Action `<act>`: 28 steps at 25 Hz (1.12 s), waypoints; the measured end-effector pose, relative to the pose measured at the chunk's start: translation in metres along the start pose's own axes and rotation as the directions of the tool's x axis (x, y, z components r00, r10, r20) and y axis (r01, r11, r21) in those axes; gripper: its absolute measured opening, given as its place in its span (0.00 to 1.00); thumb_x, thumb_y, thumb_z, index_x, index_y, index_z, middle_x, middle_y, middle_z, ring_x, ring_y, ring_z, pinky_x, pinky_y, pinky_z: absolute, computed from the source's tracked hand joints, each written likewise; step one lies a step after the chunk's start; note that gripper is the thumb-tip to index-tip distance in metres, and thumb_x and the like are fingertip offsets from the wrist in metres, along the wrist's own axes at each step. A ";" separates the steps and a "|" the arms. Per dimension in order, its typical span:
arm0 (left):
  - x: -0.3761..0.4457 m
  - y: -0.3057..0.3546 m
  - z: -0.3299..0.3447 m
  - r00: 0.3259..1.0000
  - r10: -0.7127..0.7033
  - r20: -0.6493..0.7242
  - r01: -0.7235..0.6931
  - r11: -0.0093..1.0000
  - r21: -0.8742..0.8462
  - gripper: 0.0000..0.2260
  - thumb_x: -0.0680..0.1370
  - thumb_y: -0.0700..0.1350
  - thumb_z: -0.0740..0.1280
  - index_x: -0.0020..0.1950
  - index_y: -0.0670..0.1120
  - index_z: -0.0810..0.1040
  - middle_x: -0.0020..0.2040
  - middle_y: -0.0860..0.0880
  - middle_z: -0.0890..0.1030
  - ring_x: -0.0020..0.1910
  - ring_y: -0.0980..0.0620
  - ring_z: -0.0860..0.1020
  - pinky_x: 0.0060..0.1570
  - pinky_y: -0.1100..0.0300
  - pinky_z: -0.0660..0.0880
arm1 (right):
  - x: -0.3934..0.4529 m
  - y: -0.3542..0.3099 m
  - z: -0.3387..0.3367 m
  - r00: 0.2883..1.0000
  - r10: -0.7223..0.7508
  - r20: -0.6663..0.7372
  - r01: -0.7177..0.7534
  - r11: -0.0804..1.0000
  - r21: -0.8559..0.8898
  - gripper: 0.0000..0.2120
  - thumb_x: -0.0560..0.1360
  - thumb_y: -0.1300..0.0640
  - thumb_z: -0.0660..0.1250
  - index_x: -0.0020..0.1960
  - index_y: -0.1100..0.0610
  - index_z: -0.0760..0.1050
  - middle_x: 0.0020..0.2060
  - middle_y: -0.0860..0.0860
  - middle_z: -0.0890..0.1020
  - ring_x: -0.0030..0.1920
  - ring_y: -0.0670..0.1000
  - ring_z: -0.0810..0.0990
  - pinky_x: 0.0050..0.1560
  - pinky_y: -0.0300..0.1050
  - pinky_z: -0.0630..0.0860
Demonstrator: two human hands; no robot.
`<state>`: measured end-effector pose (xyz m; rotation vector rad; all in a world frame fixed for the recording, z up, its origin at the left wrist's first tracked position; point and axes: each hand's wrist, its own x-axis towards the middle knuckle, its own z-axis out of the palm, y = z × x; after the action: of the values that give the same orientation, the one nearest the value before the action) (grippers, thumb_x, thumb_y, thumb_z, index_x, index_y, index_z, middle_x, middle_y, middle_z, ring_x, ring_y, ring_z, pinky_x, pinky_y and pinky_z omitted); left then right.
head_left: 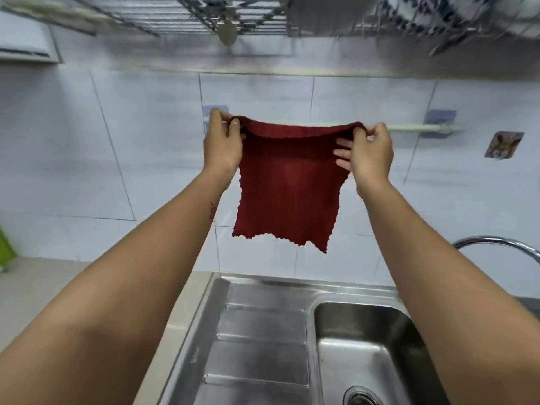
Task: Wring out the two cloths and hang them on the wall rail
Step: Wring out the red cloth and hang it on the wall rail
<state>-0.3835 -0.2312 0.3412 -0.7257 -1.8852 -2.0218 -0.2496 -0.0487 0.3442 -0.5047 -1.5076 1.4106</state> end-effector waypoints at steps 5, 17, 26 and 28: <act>0.062 0.020 0.016 0.965 0.262 -0.012 -0.254 0.946 0.202 0.02 0.81 0.43 0.56 0.53 0.48 0.65 0.46 0.50 0.77 0.43 0.48 0.77 0.45 0.54 0.74 | 0.053 -0.028 0.044 0.928 -0.371 0.028 0.357 0.867 -0.347 0.04 0.76 0.53 0.54 0.47 0.49 0.67 0.41 0.51 0.83 0.42 0.55 0.82 0.46 0.54 0.78; 0.103 -0.031 0.029 0.903 0.129 0.409 -0.428 0.329 0.842 0.21 0.82 0.57 0.46 0.60 0.47 0.72 0.54 0.42 0.79 0.59 0.39 0.70 0.60 0.46 0.62 | 0.104 0.016 0.056 0.857 -0.157 0.491 0.514 0.192 -0.836 0.29 0.78 0.34 0.44 0.53 0.53 0.76 0.49 0.54 0.81 0.58 0.58 0.73 0.61 0.55 0.61; 0.085 -0.044 0.032 0.793 0.473 0.383 -0.551 0.289 0.783 0.17 0.81 0.53 0.56 0.57 0.42 0.75 0.54 0.41 0.76 0.54 0.39 0.74 0.59 0.47 0.64 | 0.091 0.039 0.055 0.635 -0.653 0.414 0.584 0.054 -0.810 0.18 0.79 0.47 0.56 0.53 0.61 0.74 0.48 0.58 0.78 0.51 0.61 0.76 0.56 0.54 0.69; 0.084 -0.051 0.029 0.770 0.492 0.406 -0.584 0.287 0.760 0.16 0.81 0.52 0.57 0.57 0.42 0.76 0.53 0.42 0.78 0.53 0.40 0.75 0.59 0.48 0.65 | 0.091 0.040 0.052 0.631 -0.622 0.463 0.625 0.055 -0.779 0.16 0.79 0.49 0.56 0.53 0.61 0.75 0.48 0.57 0.80 0.50 0.60 0.76 0.57 0.53 0.69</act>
<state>-0.4756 -0.1859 0.3443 -0.9510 -1.9622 -0.4452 -0.3458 0.0085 0.3478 -0.3525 -2.0671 -0.2922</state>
